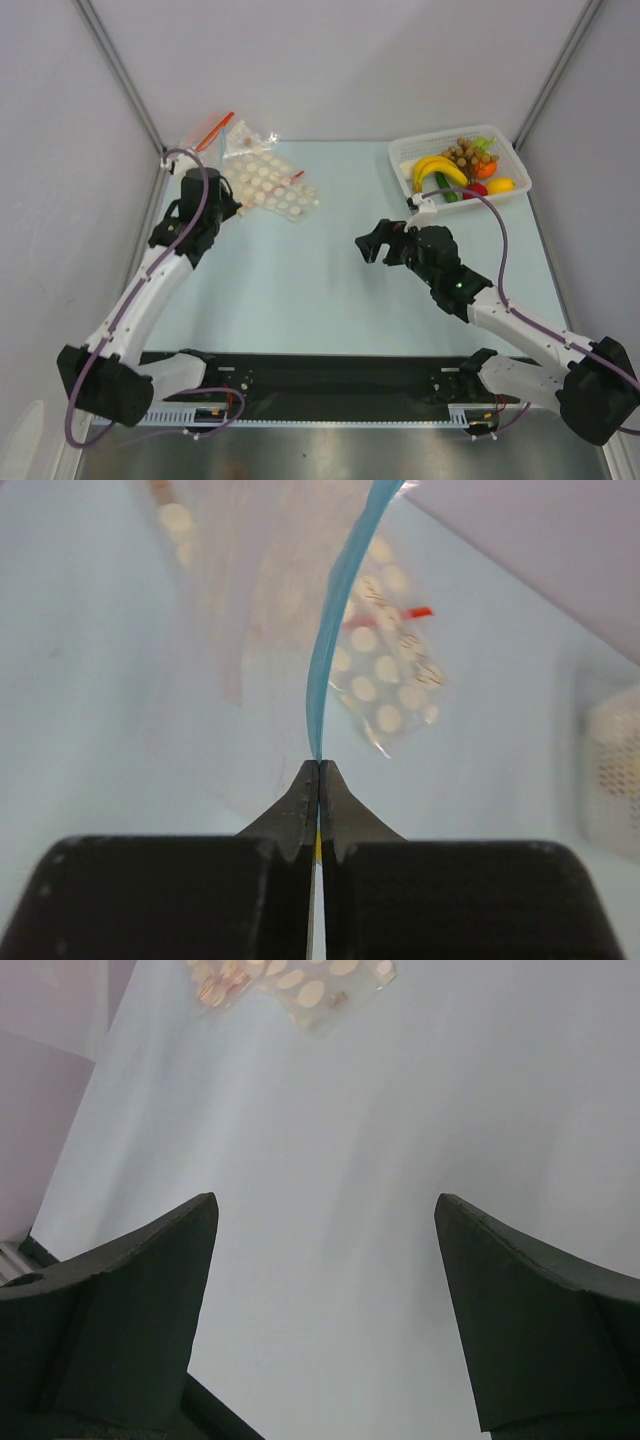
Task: Place the food in the zip-top bag and seal the zipper
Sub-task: Pick up the zipper food storage bag at the center of the board, then open the zipper of the food storage bag.
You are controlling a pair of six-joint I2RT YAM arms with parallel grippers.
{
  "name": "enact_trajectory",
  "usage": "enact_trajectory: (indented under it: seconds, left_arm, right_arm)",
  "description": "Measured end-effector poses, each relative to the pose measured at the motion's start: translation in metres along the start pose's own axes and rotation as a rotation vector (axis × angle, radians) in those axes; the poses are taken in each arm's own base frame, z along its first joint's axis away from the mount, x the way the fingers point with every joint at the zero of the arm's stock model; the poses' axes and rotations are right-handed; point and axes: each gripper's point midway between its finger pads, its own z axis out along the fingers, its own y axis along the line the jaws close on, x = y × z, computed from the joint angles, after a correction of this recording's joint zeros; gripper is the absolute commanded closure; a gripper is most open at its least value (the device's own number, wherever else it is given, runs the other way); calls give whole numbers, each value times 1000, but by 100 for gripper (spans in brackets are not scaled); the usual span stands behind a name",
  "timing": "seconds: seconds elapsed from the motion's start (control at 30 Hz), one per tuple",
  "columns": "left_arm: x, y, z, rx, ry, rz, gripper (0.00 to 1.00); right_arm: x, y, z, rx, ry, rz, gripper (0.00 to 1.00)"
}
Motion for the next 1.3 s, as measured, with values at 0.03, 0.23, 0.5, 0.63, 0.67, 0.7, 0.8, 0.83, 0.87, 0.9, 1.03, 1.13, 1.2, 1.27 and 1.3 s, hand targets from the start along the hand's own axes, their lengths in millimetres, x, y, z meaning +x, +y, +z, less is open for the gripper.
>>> enact_trajectory:
  seconds: [0.03,0.23,0.5,0.63,0.67,0.7,0.8,0.83,0.87,0.9,1.03,1.13,1.2,1.27,1.3]
  left_arm:
    - [2,-7,-12,60,-15,-21,100]
    - [53,-54,-42,320,24,-10,100]
    - [151,-105,-70,654,133,147,100]
    - [174,-121,-91,789,117,233,100]
    - [176,-127,-98,824,111,246,100]
    - [177,-132,-104,853,101,257,100]
    - [178,-146,-118,920,67,279,100]
    - [180,-148,-120,930,65,287,100]
    - [183,-150,-121,937,64,297,100]
    - [186,-151,-121,938,67,306,100]
    - [200,-151,-118,922,79,348,100]
    - [209,-153,-118,912,88,378,100]
    - [211,-154,-119,910,85,384,100]
    - [212,-155,-121,909,78,393,100]
    - [211,-156,-122,908,73,395,100]
  right_arm:
    - [1,2,1,-10,5,5,7]
    - [4,20,15,-57,76,18,20]
    - [-12,45,18,-155,6,12,38]
    - [13,39,16,-151,61,-5,38]
    - [16,42,15,-158,65,-15,37]
    - [16,45,15,-164,64,-25,37]
    - [18,50,13,-169,55,-52,38]
    - [19,51,13,-166,52,-60,38]
    - [18,50,13,-158,48,-65,39]
    - [18,49,14,-151,43,-68,39]
    - [16,41,15,-114,18,-73,39]
    - [16,35,12,-89,1,-73,37]
    - [13,32,11,-70,-13,-72,37]
    - [9,29,10,-50,-32,-70,37]
    - [8,28,10,-41,-39,-69,37]
